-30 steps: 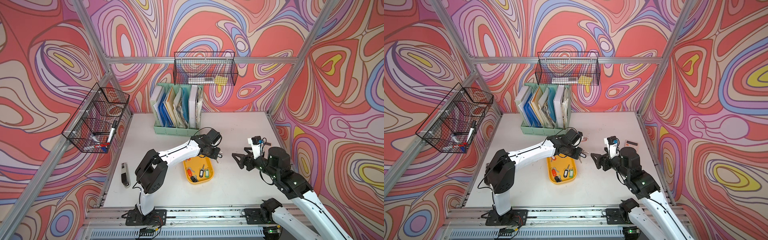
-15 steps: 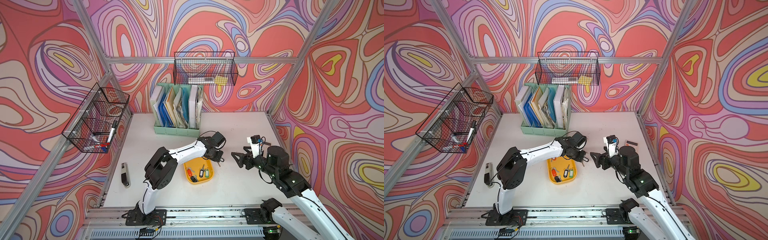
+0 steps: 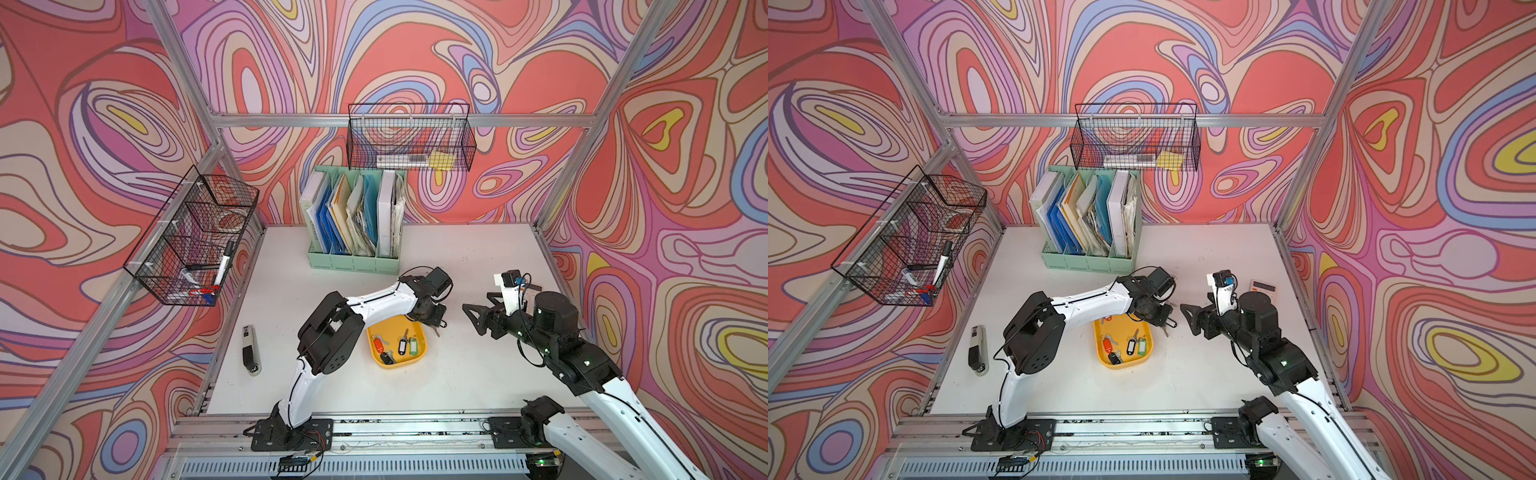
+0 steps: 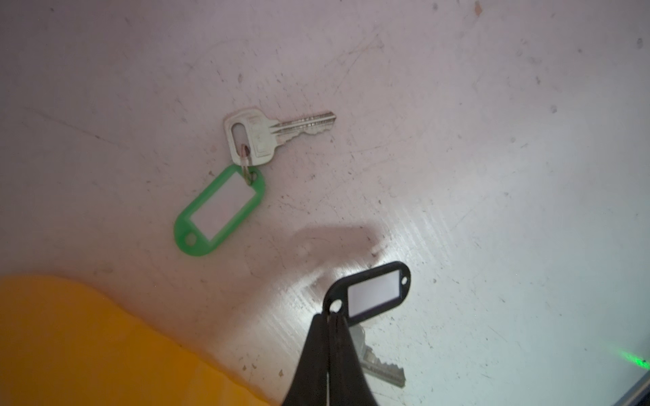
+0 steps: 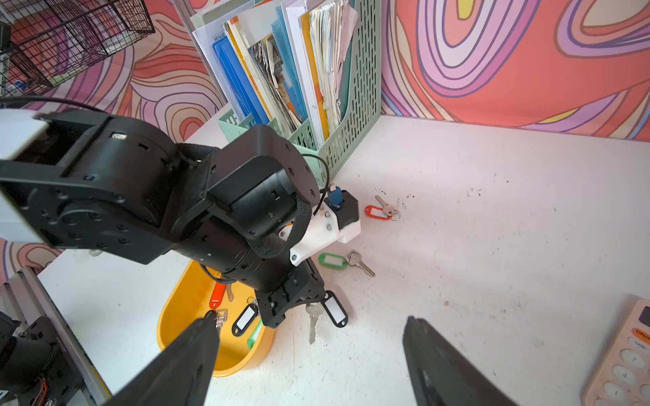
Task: Take the keys out of the storage box
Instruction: Place the key at the center of the board, then pick up the key from the storage box.
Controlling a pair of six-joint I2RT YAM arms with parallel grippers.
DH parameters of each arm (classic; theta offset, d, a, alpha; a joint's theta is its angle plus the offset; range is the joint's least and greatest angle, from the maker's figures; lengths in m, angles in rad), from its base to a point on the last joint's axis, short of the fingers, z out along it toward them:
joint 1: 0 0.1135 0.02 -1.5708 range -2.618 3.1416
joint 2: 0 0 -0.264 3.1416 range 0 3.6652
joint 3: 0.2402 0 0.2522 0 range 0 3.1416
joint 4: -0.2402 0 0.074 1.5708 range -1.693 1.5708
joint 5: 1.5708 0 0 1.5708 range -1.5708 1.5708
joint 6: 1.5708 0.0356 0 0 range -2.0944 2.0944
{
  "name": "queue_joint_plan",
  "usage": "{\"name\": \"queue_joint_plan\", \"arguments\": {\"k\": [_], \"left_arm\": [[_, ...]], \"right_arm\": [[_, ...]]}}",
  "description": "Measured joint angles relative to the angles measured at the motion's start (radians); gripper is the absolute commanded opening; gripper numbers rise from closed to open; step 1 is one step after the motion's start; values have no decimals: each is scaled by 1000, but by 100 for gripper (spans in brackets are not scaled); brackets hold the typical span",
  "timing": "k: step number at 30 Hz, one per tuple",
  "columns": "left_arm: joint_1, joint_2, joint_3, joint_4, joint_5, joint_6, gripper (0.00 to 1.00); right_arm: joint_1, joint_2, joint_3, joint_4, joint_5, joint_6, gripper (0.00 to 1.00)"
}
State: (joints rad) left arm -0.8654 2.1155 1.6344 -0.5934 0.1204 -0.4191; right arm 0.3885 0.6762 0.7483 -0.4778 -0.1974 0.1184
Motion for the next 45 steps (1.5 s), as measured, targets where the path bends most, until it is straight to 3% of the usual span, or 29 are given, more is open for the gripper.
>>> {"name": "queue_joint_plan", "arguments": {"k": [14,23,31,38,45], "left_arm": [[0,-24,8,-11,-31,0,29],[0,-263,-56,-13,-84,21,44],[6,-444,-253,-14,-134,95,55],[62,-477,-407,-28,-72,156,57],[90,-422,-415,-34,10,219,54]], "right_arm": [[0,0,0,0,10,-2,87],[0,-7,0,0,18,-2,89],[0,-11,0,13,19,-2,89],[0,-20,0,14,23,-3,89],[0,-19,0,14,26,-3,89]]}}
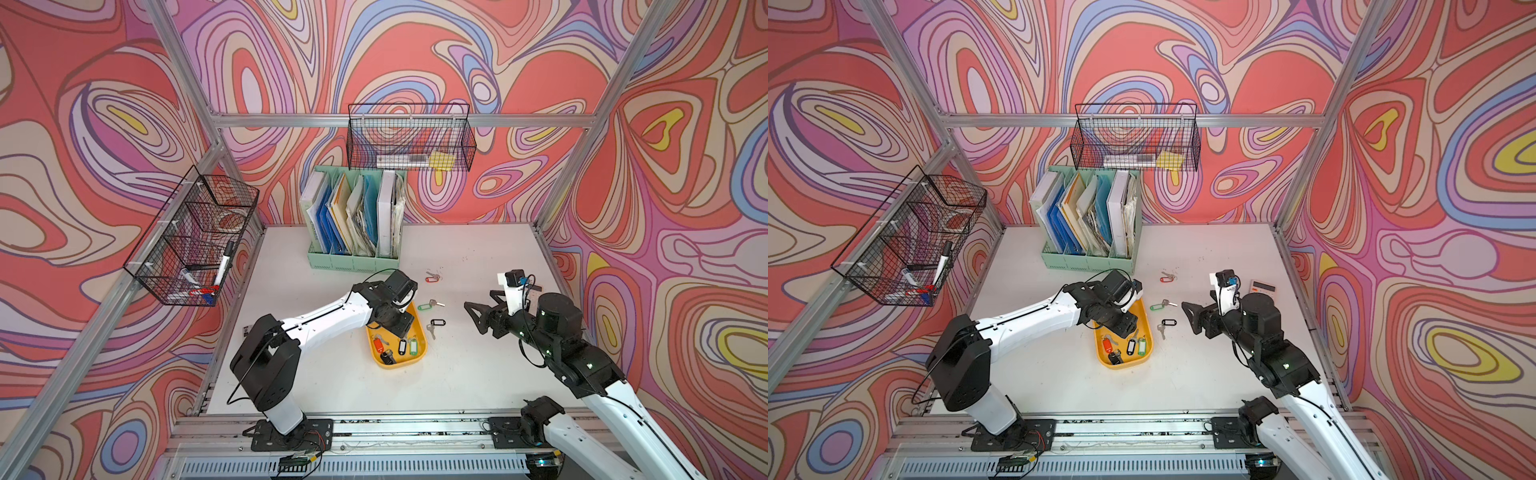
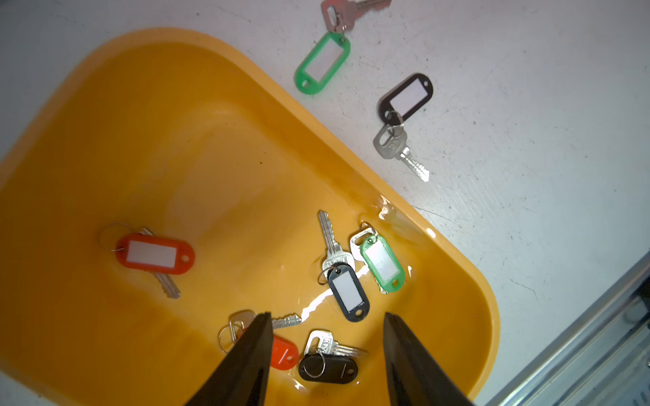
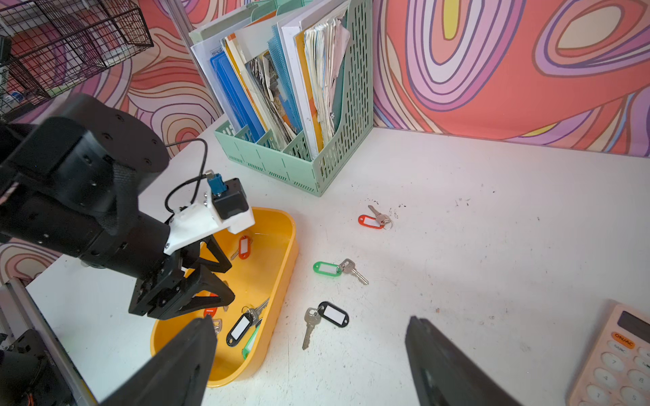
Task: Take the keys out of the storage box
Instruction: Pick up the key from the storage box.
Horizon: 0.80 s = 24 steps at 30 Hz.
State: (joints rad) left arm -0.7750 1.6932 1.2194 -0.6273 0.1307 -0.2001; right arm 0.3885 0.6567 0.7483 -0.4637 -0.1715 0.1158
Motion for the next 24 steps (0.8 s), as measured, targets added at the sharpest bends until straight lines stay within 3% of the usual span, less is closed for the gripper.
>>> {"name": "queue_joint_plan", "arguments": {"k": [8,24], "left_arm": [[5,137,29,0,55,39,51],[10,212,48,1,76,55,44]], "right_arm": [[0,0,0,-1,1,0,89],[0,1,0,-4,4,-3,89]]}}
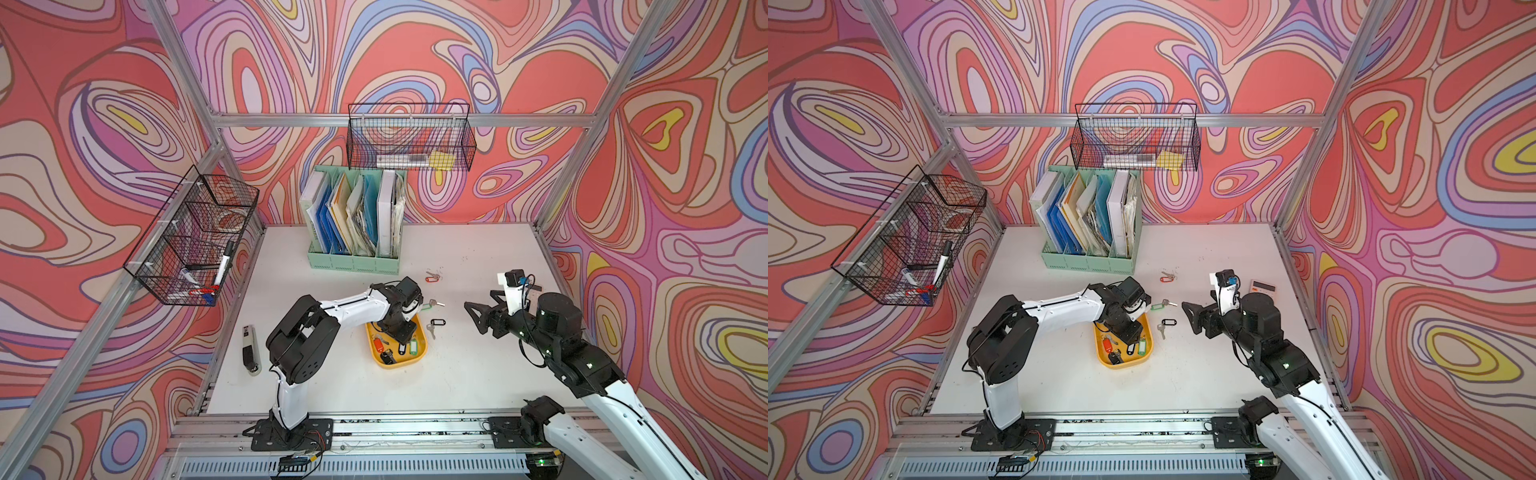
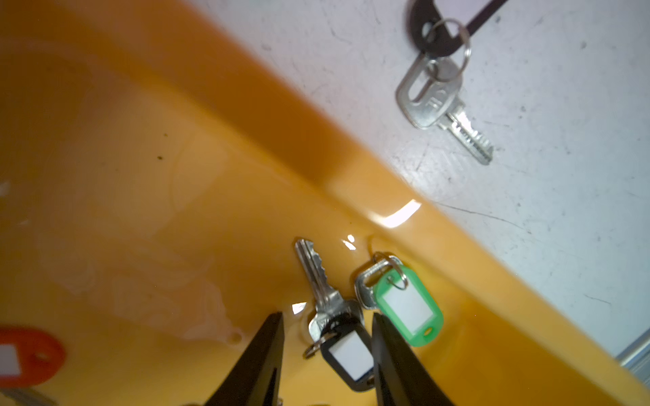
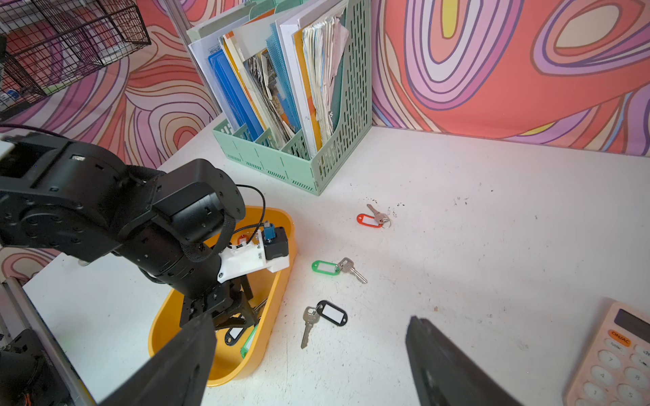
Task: Take the keys out of the storage box
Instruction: Pick up the key from the storage box.
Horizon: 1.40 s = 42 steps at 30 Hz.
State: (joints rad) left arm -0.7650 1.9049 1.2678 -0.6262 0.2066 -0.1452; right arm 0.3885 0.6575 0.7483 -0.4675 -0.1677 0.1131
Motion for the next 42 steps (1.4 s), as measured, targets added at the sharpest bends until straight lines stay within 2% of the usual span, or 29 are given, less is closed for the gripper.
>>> {"name": "queue_joint_plan", "arguments": {"k": [9,17,24,28,36,42], "left_arm": [[0,0,-11,0,0,0,41],[0,0,-13,0,-8,0,34],[0,0,-19,0,-7,0,10],[0,-6,-19,1,-2,0,0],[0,-22,-20,0,-26,-1,0],[0,-90,-33,-2,-45,-1,0]], "right_arm": [[0,8,0,0,0,0,89],[0,14,0,1,0,0,89],[0,15,0,2,0,0,89],[0,22,0,3,0,0,89],[0,26,0,3,0,-1,89],[0,26,0,4,4,-1,89]]}}
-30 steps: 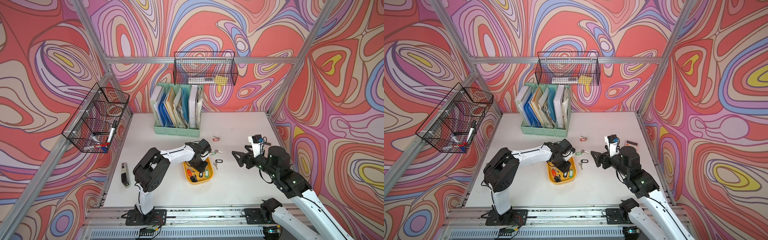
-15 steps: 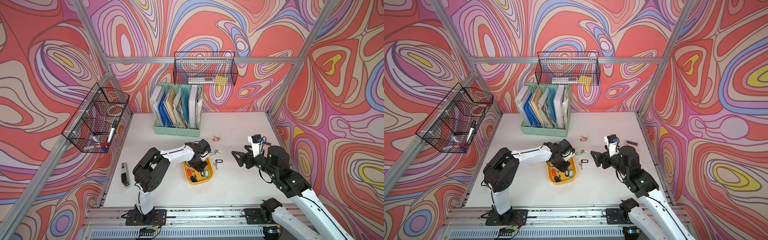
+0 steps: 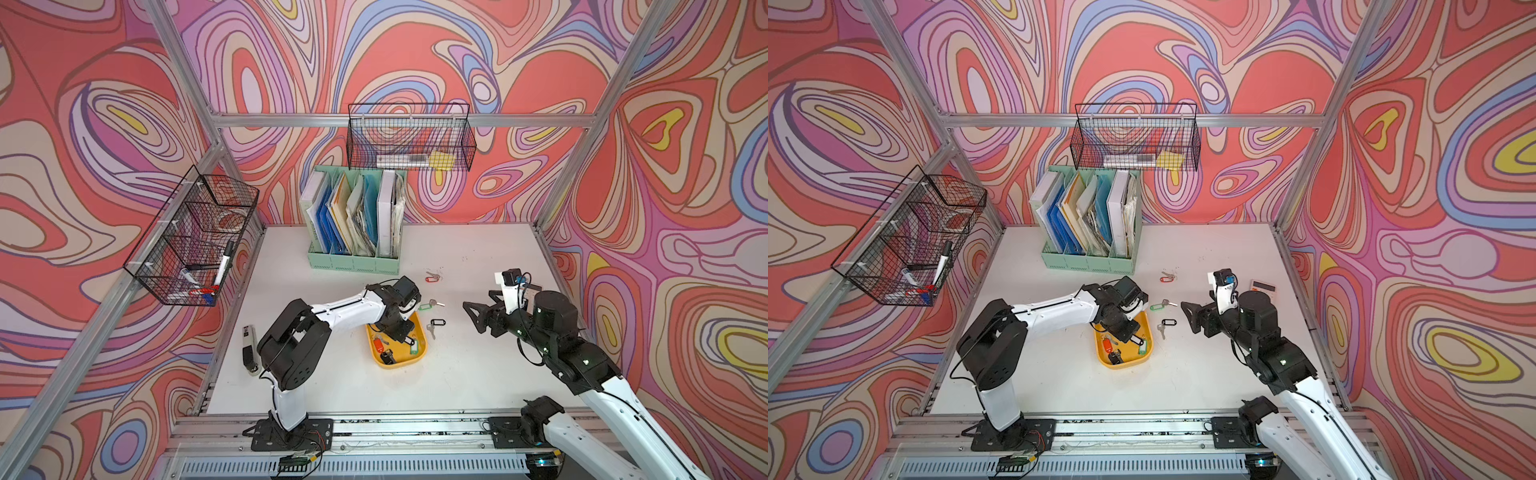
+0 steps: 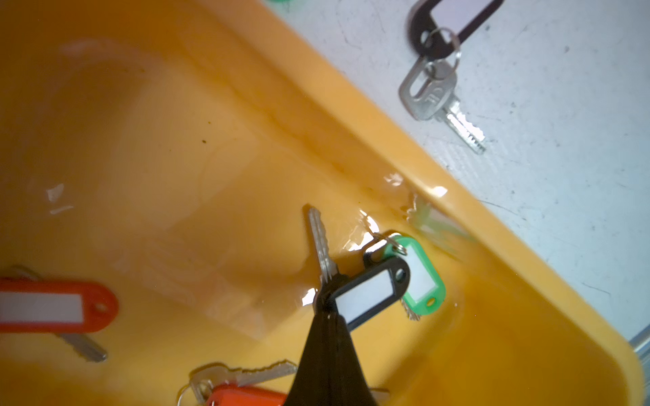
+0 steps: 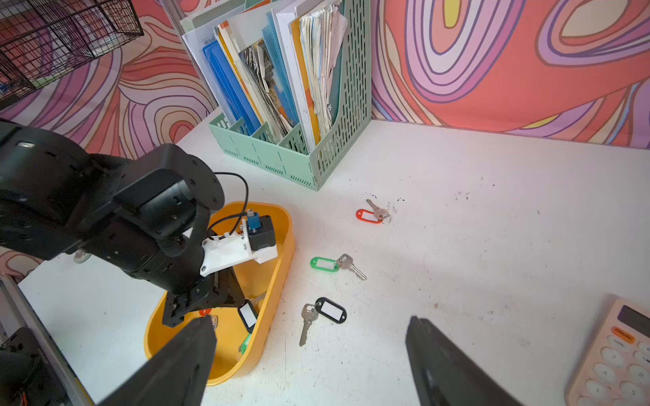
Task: Take the keys out of the storage box
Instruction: Pick up the key from the storage box, then place the key at the center of the board.
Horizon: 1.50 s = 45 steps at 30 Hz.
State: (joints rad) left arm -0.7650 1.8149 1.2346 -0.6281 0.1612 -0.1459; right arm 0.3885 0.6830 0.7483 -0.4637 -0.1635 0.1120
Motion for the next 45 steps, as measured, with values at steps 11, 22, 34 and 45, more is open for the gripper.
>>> {"name": "queue_joint_plan", "arguments": {"k": [11,22,34,45], "left_arm": [[-7,-183,-6,3,-9,0,0],[-159,-243,121,-3,-33,15,0],[-263,-103,169,40,19,5,0],[-297,27,136,117,13,-66,0]], "right_arm": [[0,0,24,0,37,5,89],[0,-35,96,10,85,47,90],[0,-163,112,30,170,70,97],[0,-239,70,75,285,77,98]]}}
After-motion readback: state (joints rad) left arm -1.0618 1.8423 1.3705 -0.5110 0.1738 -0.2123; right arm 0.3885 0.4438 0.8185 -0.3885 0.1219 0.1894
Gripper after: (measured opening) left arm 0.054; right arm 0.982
